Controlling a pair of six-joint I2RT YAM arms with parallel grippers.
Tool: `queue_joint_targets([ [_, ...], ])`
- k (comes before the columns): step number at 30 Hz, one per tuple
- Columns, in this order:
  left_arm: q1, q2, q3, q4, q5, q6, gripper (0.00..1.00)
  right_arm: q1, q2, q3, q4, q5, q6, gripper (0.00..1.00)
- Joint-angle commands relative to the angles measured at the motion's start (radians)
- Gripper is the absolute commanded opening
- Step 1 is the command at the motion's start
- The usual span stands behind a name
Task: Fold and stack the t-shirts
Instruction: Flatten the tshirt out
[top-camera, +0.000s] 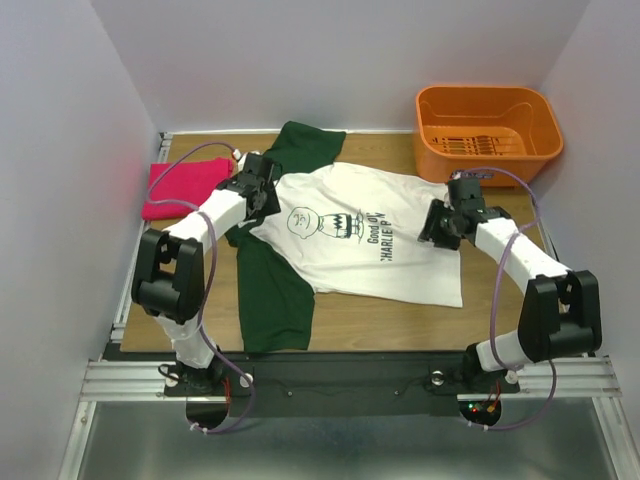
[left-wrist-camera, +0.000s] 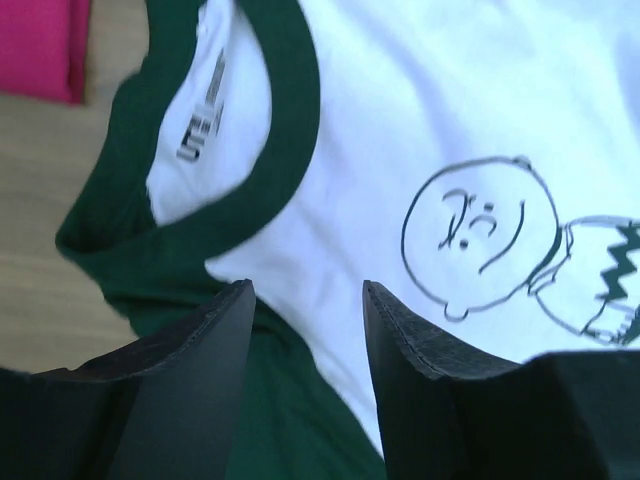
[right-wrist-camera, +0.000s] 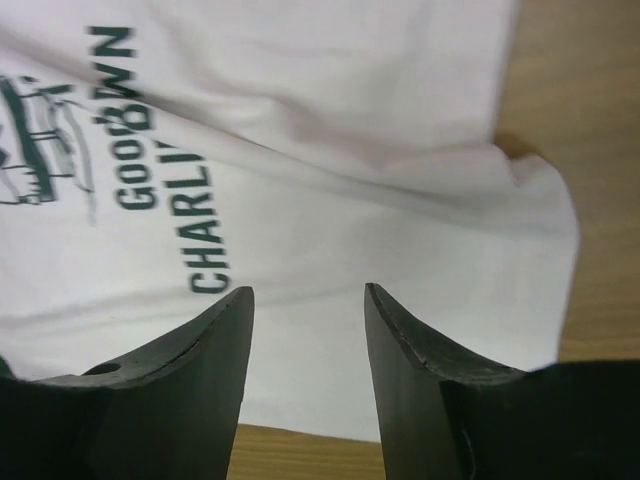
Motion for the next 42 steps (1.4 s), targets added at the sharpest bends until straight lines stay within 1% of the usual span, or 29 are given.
queue_joint_targets([
  [1,-0.002,0.105,0.121,0.041,-0.090,0.084,0.61,0.064,0.063,0.107,0.090,0.022,-0.029,0.56],
  [3,-0.003,0.146,0.159,0.042,-0.112,0.108,0.62,0.080,0.108,0.130,0.115,0.032,-0.038,0.60],
  [7,0.001,0.223,0.175,0.039,-0.115,0.116,0.62,0.101,0.192,0.211,0.138,0.042,-0.061,0.63],
  [11,0.008,0.242,0.139,0.020,-0.114,0.085,0.62,0.107,0.264,0.270,0.144,0.047,-0.078,0.64],
  [15,0.015,0.226,0.061,-0.008,-0.100,0.033,0.62,0.112,0.335,0.313,0.146,0.073,-0.098,0.66],
  [18,0.028,0.180,-0.038,-0.016,-0.084,-0.014,0.61,0.115,0.381,0.337,0.149,0.079,-0.107,0.66],
  [21,0.044,0.095,-0.190,-0.005,-0.046,-0.051,0.61,0.124,0.430,0.363,0.152,0.084,-0.116,0.66],
  [27,0.087,-0.044,-0.379,0.023,-0.034,-0.088,0.61,0.147,0.524,0.420,0.153,0.092,-0.135,0.67],
  [31,0.121,-0.087,-0.425,0.021,-0.037,-0.088,0.61,0.155,0.573,0.461,0.155,0.087,-0.148,0.67],
  [38,0.132,-0.130,-0.436,0.024,-0.028,-0.085,0.60,0.157,0.640,0.558,0.160,0.136,-0.196,0.67],
  [42,0.132,-0.154,-0.433,0.026,-0.022,-0.088,0.60,0.157,0.627,0.604,0.169,0.150,-0.227,0.67],
])
